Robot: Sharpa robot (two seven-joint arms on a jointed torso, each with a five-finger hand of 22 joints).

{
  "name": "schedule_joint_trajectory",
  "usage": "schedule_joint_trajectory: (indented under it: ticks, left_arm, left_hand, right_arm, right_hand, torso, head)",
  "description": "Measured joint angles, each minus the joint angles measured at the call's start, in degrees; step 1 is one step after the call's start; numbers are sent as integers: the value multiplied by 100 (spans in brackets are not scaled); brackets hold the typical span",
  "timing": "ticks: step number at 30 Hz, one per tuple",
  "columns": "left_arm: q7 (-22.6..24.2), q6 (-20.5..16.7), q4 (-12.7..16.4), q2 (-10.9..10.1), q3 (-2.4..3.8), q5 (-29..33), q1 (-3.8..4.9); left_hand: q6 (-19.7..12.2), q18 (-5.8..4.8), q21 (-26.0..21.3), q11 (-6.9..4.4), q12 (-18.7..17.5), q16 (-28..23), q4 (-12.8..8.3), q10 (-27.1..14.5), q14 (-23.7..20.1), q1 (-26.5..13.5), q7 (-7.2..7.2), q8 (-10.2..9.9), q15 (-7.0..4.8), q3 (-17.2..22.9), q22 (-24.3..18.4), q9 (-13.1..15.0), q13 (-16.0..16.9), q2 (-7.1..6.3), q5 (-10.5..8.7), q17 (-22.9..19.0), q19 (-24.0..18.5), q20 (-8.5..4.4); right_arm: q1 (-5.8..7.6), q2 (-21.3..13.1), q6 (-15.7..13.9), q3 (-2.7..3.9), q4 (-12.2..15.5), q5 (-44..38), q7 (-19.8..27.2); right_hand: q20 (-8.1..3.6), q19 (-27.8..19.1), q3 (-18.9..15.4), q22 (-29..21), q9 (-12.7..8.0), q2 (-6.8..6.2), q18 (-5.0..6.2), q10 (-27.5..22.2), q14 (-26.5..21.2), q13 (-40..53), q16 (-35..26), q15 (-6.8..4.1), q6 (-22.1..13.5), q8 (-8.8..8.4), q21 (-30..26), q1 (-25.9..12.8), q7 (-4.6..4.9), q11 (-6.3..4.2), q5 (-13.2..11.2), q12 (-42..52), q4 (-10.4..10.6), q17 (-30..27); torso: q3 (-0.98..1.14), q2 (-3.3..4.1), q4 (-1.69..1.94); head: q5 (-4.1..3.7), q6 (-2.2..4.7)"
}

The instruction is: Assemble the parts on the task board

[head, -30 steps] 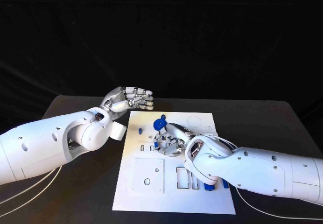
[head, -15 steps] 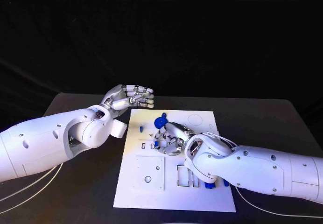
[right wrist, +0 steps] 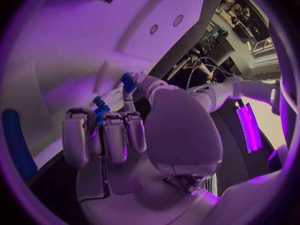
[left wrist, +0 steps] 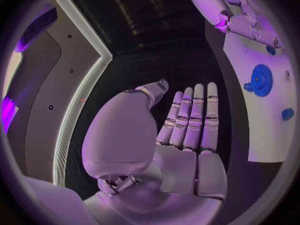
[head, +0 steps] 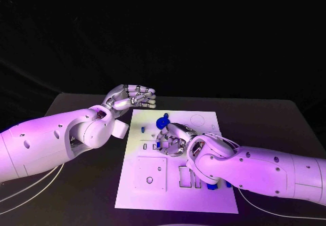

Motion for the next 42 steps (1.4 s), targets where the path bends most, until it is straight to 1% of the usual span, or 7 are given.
schedule_joint_trajectory:
  ticks: [6,8,18,29,32,37,42]
  left_arm:
    - [-3,2,-2,1,0,0,0]
    - [-4,3,-3,1,0,0,0]
    - [-7,6,-9,1,0,0,0]
    - [-15,11,-15,3,0,0,0]
    - [-19,14,-20,3,0,0,0]
    - [-27,18,-28,3,0,0,-1]
    - [-32,21,-36,6,0,0,-1]
  left_hand:
    - [0,1,0,0,0,0,0,0,0,0,0,0,0,0,0,0,0,0,0,0,0,0]
    - [0,0,0,0,0,0,0,0,0,0,0,0,0,0,0,0,0,0,0,0,0,0]
    - [0,0,0,0,0,0,0,0,0,0,0,0,0,0,0,0,0,0,0,-1,0,0]
    - [0,0,0,0,-28,-26,0,0,0,-23,0,0,0,0,-11,0,0,23,0,18,0,0]
    - [0,0,0,0,-28,-25,0,0,0,-23,0,0,0,0,-12,0,0,23,0,18,0,0]
    - [0,0,0,0,-27,-26,0,0,0,-23,0,0,0,0,-12,0,0,23,0,17,0,0]
    - [0,0,0,0,-27,-25,0,0,0,-23,0,0,0,0,-11,0,0,23,0,17,0,0]
  right_arm:
    - [-3,3,0,0,-8,-28,-10]
    - [-4,3,0,-1,-9,-33,-11]
    - [-11,2,13,-6,-24,-43,-19]
    - [-18,2,43,-12,-33,-44,-28]
    - [-18,2,44,-12,-33,-44,-29]
    - [-19,2,40,-14,-33,-37,-25]
    - [-20,-7,5,-14,-18,-27,-1]
  right_hand:
    - [0,0,0,0,80,-70,0,0,0,0,0,0,-33,-5,-21,-69,-9,0,-9,-22,0,0]
    - [0,0,0,0,90,-75,0,0,0,0,0,0,-87,-32,-46,-75,29,0,-8,-58,0,0]
    - [0,0,-32,-1,47,-157,0,-2,0,0,0,0,-198,-78,-71,-157,80,1,-5,-88,0,-1]
    - [0,-1,-87,-1,22,-217,0,-1,-1,-1,0,44,-306,-141,-92,-217,122,41,-5,-142,24,-2]
    - [13,-12,-111,-1,14,-229,0,-5,-1,-1,0,44,-344,-161,-115,-229,138,78,-5,-172,48,-2]
    - [56,-13,-346,-2,-15,-362,0,-9,9,-1,0,94,-495,-239,-139,-362,178,115,-6,-294,151,-2]
    - [85,0,-686,-2,-23,-384,0,8,10,-1,0,94,-610,-273,-176,-383,203,136,-6,-413,288,-2]
  torso:
    - [0,0,1]
    - [0,0,1]
    - [-3,-1,1]
    - [-5,-2,1]
    - [-4,-2,1]
    - [-4,-1,1]
    - [-5,-1,1]
  head:
    - [6,-3]
    - [7,-4]
    - [9,-9]
    - [7,-13]
    - [5,-15]
    - [2,-16]
    - [2,-16]
